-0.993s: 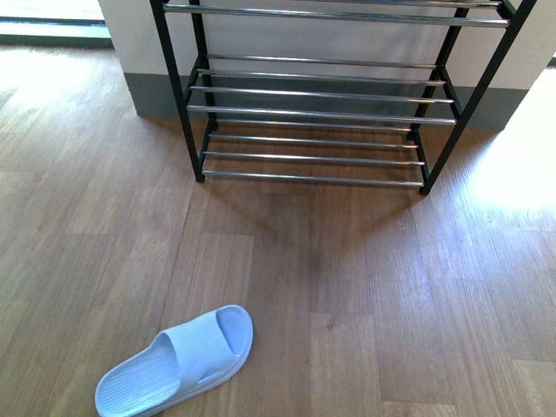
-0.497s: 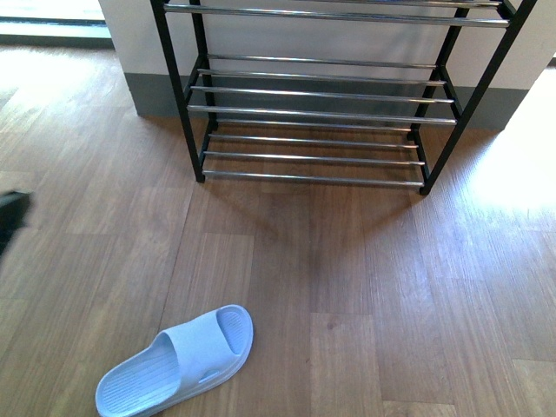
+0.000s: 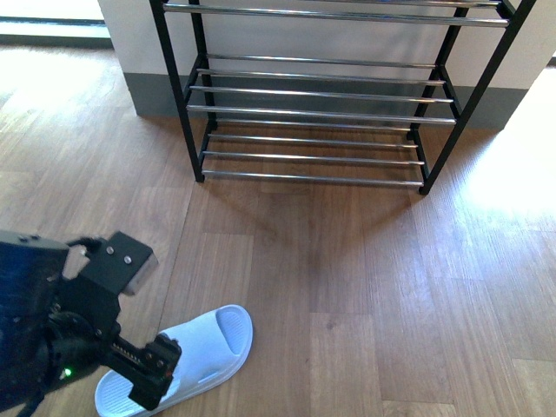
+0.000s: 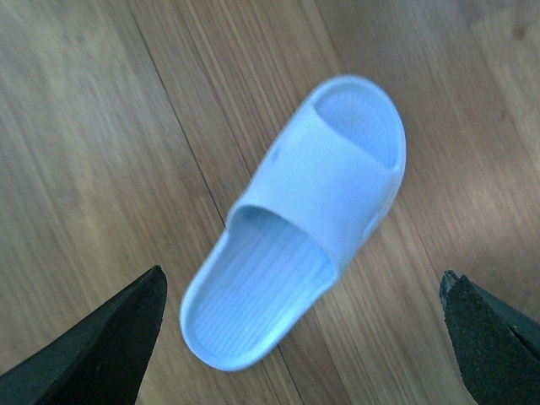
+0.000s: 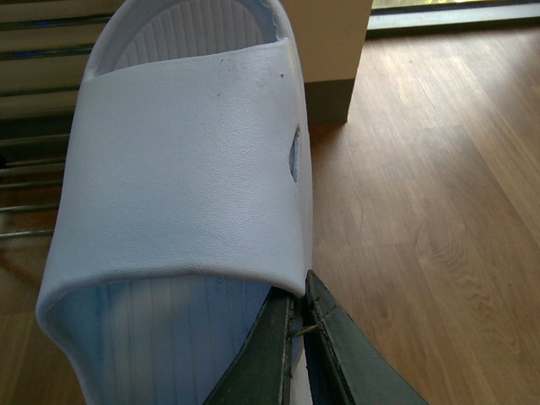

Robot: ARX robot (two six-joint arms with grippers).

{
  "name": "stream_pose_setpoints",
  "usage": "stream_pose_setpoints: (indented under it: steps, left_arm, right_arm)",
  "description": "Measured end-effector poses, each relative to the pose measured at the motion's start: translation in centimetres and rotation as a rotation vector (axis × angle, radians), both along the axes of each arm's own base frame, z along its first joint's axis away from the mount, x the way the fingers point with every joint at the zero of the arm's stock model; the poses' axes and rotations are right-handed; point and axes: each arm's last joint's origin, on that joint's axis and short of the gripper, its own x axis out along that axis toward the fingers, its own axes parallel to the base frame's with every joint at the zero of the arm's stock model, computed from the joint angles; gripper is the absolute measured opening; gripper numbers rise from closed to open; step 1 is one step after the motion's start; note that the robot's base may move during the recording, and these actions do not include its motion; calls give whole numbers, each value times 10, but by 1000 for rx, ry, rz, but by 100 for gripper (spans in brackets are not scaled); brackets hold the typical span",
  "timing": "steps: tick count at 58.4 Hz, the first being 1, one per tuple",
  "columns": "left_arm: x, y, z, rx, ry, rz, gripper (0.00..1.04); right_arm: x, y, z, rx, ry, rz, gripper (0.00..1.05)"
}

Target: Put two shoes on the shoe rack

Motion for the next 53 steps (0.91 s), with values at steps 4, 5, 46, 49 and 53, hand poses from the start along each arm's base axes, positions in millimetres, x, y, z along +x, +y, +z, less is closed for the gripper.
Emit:
stream_pose_setpoints:
  steps: [4, 5, 46, 49, 53]
  left_arm:
    - [-4, -2, -18, 11, 54, -20, 95]
    - [-4, -2, -20, 12, 62, -24, 95]
    - [3, -21, -80, 45, 196, -100, 95]
    - [2, -22, -84, 47, 205, -101, 95]
    - [0, -25, -89, 49, 216, -110, 95]
  right_arm:
    - [0, 0, 0, 0, 0, 0, 1]
    - [0, 0, 0, 0, 0, 0, 1]
    - [0, 0, 0, 0, 0, 0, 1]
    - [0, 0, 0, 0, 0, 0, 1]
    - [0, 0, 0, 0, 0, 0, 1]
